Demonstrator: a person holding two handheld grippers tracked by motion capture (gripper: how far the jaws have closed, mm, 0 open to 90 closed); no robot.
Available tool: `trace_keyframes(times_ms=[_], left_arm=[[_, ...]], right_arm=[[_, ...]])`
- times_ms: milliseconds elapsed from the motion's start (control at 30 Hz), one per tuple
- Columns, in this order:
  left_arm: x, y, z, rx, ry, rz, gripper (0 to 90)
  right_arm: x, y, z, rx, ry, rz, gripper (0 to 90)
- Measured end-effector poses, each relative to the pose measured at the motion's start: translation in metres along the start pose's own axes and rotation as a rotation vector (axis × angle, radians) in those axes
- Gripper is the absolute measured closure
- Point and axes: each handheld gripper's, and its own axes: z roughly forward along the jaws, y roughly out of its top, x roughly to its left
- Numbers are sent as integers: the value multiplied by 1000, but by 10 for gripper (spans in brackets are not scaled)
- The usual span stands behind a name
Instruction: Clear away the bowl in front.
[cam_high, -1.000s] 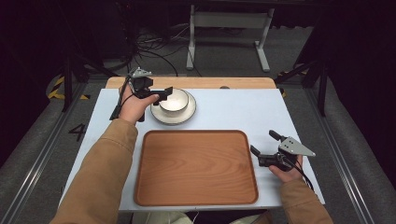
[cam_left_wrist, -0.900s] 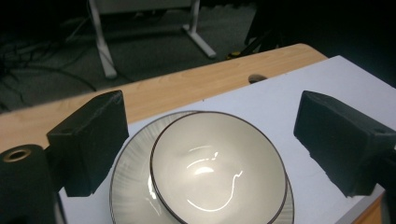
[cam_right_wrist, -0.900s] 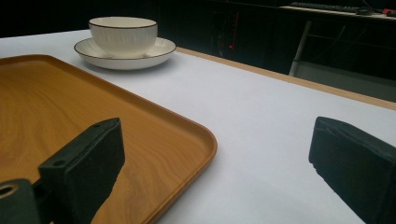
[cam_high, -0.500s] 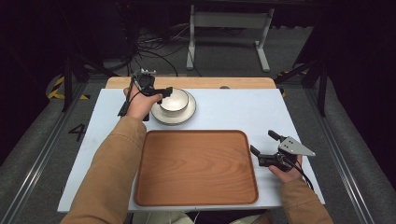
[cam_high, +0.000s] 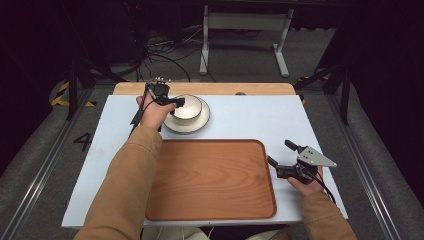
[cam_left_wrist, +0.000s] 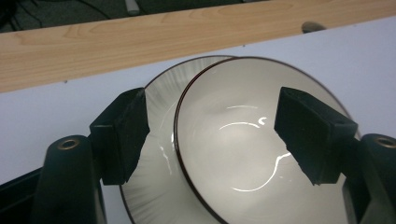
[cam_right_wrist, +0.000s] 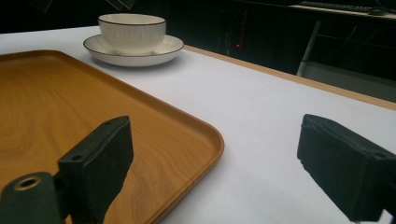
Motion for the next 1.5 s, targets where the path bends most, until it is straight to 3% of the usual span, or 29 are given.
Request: trace_keyframes(times_ms=[100, 133, 300, 367, 467, 600, 700, 767, 867, 900, 933, 967, 1067, 1167, 1267, 1500], left_arm=[[5, -2, 5, 22, 18, -1, 320], [8, -3, 9, 34, -6, -12, 323], [7, -7, 15, 66, -5, 4, 338], [5, -9, 21, 77, -17, -13, 348], [5, -11, 25, 70, -32, -19, 295], [4, -14, 30, 124, -41, -85, 351], [4, -14, 32, 119, -54, -82, 359], [4, -15, 33, 165, -48, -110, 385], [5, -14, 33, 185, -47, -122, 433], [8, -13, 33, 212, -66, -151, 449], [8, -13, 33, 212, -66, -151, 448], [11, -13, 34, 257, -94, -219, 449], [12, -13, 33, 282, -70, -227, 483], [13, -12, 32, 305, -87, -268, 567], [12, -12, 32, 319, -58, -261, 638], [10, -15, 33, 333, -51, -307, 673]], right_arm=[[1, 0, 1, 6, 8, -15, 156], [2, 1, 1, 13, 11, -26, 162], [1, 1, 2, 22, 17, -26, 175], [2, 1, 2, 26, 18, -33, 175], [2, 1, 3, 27, 20, -29, 175], [2, 1, 3, 30, 19, -27, 172], [2, 1, 3, 30, 19, -26, 167], [2, 1, 3, 33, 23, -34, 169], [2, 1, 3, 36, 27, -39, 170], [2, 1, 3, 36, 27, -39, 169], [2, 1, 3, 36, 27, -39, 169], [2, 1, 3, 37, 29, -39, 169], [2, 1, 4, 38, 29, -40, 169], [2, 2, 4, 40, 32, -42, 166], [2, 2, 4, 40, 32, -41, 162], [3, 2, 4, 48, 33, -45, 151]])
